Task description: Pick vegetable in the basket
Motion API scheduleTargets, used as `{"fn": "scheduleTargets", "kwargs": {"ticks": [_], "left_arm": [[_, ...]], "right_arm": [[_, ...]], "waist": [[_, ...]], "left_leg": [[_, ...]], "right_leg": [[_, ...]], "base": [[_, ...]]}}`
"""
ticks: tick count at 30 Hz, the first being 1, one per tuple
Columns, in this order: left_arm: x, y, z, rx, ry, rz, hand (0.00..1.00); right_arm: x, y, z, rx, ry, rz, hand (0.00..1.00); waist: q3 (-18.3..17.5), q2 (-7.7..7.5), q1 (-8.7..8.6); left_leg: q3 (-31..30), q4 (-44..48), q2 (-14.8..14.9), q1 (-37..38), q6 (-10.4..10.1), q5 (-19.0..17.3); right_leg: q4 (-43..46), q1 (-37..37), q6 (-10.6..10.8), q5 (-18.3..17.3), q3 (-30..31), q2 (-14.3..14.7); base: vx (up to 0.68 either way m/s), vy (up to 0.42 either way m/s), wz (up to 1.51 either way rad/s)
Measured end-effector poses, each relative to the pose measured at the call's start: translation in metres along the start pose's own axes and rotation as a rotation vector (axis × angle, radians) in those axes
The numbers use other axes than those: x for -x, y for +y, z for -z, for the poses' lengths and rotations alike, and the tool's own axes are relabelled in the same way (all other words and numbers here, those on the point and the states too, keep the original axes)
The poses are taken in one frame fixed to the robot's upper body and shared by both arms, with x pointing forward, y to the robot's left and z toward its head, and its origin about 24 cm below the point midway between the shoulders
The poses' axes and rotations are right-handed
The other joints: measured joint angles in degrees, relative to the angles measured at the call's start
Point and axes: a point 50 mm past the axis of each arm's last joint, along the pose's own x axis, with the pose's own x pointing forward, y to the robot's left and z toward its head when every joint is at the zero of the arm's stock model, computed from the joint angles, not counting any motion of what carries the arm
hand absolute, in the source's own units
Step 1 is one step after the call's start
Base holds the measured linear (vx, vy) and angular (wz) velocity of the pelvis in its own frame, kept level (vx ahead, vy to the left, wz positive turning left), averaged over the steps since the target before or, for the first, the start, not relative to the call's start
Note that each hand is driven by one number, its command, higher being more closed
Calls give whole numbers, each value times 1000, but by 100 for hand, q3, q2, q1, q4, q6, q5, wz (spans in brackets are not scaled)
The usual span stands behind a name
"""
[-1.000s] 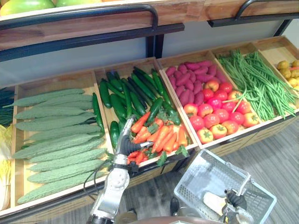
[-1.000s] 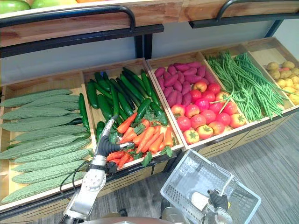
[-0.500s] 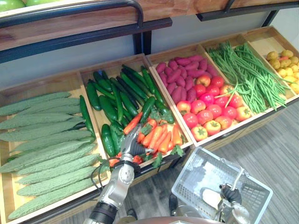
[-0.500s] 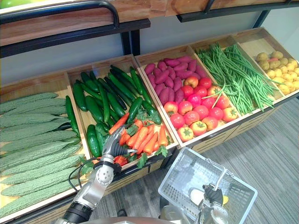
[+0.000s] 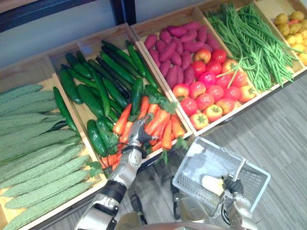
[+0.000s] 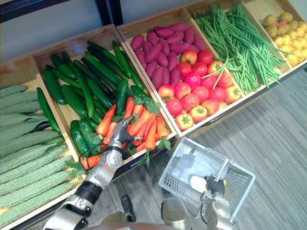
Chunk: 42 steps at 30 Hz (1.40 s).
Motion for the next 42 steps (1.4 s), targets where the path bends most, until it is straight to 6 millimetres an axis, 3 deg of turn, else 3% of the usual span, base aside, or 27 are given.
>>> {"fn": "scheduleTargets", "kwargs": {"ticks": [7, 14, 22, 28, 32, 36, 40, 41, 42], "left_arm": [[-1, 2, 0, 6, 7, -9, 100], [4, 32, -2, 78, 0, -166, 100], [27, 47, 0, 169, -3, -296, 100], [40, 57, -17, 275, -83, -367, 100], [51, 59, -23, 346, -111, -394, 100], [57, 57, -28, 384, -134, -390, 100], [59, 55, -54, 421, -242, -367, 100], [59, 55, -57, 427, -258, -366, 100], [58, 56, -62, 441, -278, -367, 100]], "right_arm": [[1, 0, -5, -4, -28, -7, 100], [6, -7, -2, -3, -24, 8, 100], [10, -12, 3, -10, -10, 19, 100], [11, -13, 4, -12, -7, 9, 100], [12, -16, 4, -7, -4, 16, 100], [11, -17, 0, 4, -18, 17, 100], [11, -11, -19, 0, -98, 7, 100], [12, -10, -22, -2, -111, 3, 100], [12, -4, -28, -15, -141, -10, 100]], "waist": [[106, 5, 1], [118, 24, 18], [113, 34, 37], [92, 63, 51], [6, 149, 181], [-51, 244, 176], [-53, 237, 129], [-53, 237, 116], [-58, 229, 90]], "left_leg": [[43, 135, -9, -91, 18, -142], [28, 102, -13, 69, 51, -119], [-16, 26, -55, 293, 58, -150], [-1, 30, -46, 392, 66, -166], [309, 299, 25, 482, 52, -423], [836, 774, 180, 482, 26, -808], [1553, 1203, 252, 447, 96, -1101], [1663, 1286, 286, 432, 126, -1135], [1891, 1368, 345, 444, 191, -1171]], "right_leg": [[93, -70, 55, -43, 125, -19], [85, 57, 56, -45, 143, -13], [10, 334, 85, -78, 165, -41], [-15, 446, 85, -77, 196, -24], [-6, 462, 85, -74, 577, 69], [53, 341, 123, -33, 1125, 225], [64, 5, 312, 212, 1704, 356], [37, -47, 335, 324, 1546, 367], [-90, -120, 239, 578, 797, 369]], "base": [[-38, -3, -6], [13, 2, 1], [-7, 9, 3], [-2, 0, -3], [-8, 13, -46], [-15, 12, -76], [-13, 23, -91], [-52, 30, -98], [-89, 22, -84]]}}
